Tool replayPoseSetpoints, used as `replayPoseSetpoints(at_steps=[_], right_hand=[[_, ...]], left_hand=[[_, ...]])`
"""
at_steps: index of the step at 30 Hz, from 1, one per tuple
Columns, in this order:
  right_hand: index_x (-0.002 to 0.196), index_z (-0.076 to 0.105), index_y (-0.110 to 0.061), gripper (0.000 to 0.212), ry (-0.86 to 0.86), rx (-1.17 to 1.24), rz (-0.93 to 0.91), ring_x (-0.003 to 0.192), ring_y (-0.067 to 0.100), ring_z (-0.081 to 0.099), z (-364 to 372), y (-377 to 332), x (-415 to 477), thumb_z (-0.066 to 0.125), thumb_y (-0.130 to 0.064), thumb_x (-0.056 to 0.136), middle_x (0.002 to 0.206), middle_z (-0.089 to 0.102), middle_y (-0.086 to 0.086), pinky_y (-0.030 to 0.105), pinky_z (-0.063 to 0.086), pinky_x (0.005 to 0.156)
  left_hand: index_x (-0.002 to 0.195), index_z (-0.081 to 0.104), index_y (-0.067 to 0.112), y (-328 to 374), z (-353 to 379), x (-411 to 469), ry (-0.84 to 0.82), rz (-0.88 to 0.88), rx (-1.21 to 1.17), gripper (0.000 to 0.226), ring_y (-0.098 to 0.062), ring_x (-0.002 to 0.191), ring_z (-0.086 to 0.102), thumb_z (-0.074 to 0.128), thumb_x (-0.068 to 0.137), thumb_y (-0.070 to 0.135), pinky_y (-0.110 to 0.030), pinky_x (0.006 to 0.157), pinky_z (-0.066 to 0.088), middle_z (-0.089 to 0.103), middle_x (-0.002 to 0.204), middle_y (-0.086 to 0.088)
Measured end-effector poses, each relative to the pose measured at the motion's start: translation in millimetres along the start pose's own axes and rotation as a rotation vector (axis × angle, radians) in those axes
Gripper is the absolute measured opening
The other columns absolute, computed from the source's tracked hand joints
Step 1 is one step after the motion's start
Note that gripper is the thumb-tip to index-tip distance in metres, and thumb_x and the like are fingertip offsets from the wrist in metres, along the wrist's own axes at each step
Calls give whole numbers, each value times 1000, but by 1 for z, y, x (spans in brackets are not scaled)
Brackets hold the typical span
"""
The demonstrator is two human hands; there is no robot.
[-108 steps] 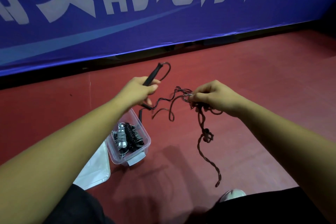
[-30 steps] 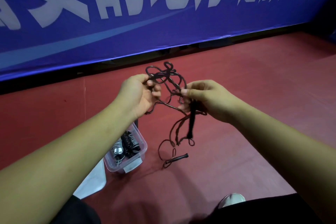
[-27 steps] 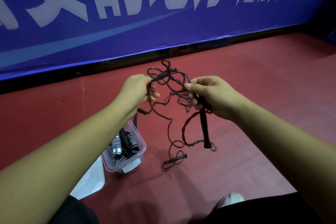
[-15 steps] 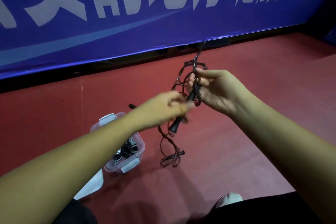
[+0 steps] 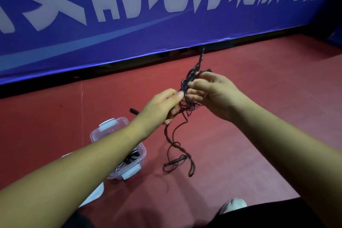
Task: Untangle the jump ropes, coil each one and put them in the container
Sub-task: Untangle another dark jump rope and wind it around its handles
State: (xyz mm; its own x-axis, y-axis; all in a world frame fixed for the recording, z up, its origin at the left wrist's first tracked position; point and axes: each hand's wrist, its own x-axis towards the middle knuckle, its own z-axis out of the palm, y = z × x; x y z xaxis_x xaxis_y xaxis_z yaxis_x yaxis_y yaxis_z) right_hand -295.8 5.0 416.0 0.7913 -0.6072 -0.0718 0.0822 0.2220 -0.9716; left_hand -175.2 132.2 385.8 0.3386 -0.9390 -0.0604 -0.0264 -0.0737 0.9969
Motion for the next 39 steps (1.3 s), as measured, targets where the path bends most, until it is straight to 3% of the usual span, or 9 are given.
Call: replayPoseSetpoints(at_steps=[3, 6, 9, 15, 20, 25, 29, 35, 39], right_hand=[[99, 59, -3, 20, -21, -90, -84, 68, 18, 65, 0, 0, 2, 60, 13, 88, 74, 60, 6, 27, 57, 69], [98, 63, -9, 22, -13, -276, -146, 80, 26, 65, -3, 2, 2, 66, 5, 81, 80, 65, 9, 43, 56, 83], [90, 62, -3, 10, 128, -398, -185, 79, 19, 63, -8, -1, 4, 58, 1, 82, 78, 63, 6, 47, 53, 92], [113, 52, 2, 31, 253, 81, -64, 55, 17, 42, -20, -17, 10, 33, 15, 93, 68, 45, 9, 27, 38, 50], [98, 62, -2, 21, 98, -185, 86, 50, 16, 33, -36, -22, 4, 42, 1, 91, 62, 46, 7, 25, 23, 47], [85, 62, -5, 22, -80, -223, 121, 52, 22, 44, -27, -16, -3, 48, -10, 100, 58, 50, 9, 32, 35, 55], [87, 62, -4, 23, -259, -130, 133, 56, 23, 46, -14, -15, -7, 48, -17, 99, 58, 49, 9, 33, 39, 60], [94, 63, -5, 19, -195, -289, 38, 58, 22, 43, -23, -22, -7, 50, -17, 101, 60, 42, 6, 36, 39, 63], [120, 57, 3, 32, -222, -174, 133, 59, 19, 44, -42, -27, -2, 55, 3, 88, 66, 46, 6, 29, 37, 55]], left_hand=[[100, 67, 18, 3, 0, 1, 10, -58, 48, 67, -14, 59, 55, 48, 78, 79, -24, 52, 41, 59, 71, 2], [94, 71, 27, -4, 0, 1, 122, 64, 336, 17, -15, 64, 64, 67, 89, 43, -30, 60, 49, 69, 75, 3], [96, 73, 30, -15, -8, 6, 252, 95, 539, 11, -21, 78, 67, 63, 93, 27, -39, 75, 52, 74, 83, 0], [87, 61, 4, -13, -18, 8, 201, -215, -45, 27, -23, 72, 71, 39, 99, -7, -29, 67, 58, 62, 64, -2], [107, 61, -1, -7, -33, 12, 170, -202, -10, 20, -25, 61, 67, 47, 94, -8, -34, 68, 59, 61, 62, -8], [123, 61, 38, -8, -34, 5, -76, -144, 352, 68, -8, 120, 59, 76, 61, 61, -45, 111, 41, 64, 127, 11], [151, 31, 28, -3, -18, 13, -44, 39, 109, 73, -3, 138, 38, 67, 88, 38, -29, 117, 31, 39, 153, 7], [92, 59, 14, 4, -20, 16, 84, 82, -189, 6, -11, 71, 50, 60, 92, 8, -26, 73, 42, 55, 75, 3], [82, 50, 14, 16, -34, 17, 167, 72, -453, 22, -8, 57, 48, 43, 101, 7, -22, 58, 47, 46, 67, 2]])
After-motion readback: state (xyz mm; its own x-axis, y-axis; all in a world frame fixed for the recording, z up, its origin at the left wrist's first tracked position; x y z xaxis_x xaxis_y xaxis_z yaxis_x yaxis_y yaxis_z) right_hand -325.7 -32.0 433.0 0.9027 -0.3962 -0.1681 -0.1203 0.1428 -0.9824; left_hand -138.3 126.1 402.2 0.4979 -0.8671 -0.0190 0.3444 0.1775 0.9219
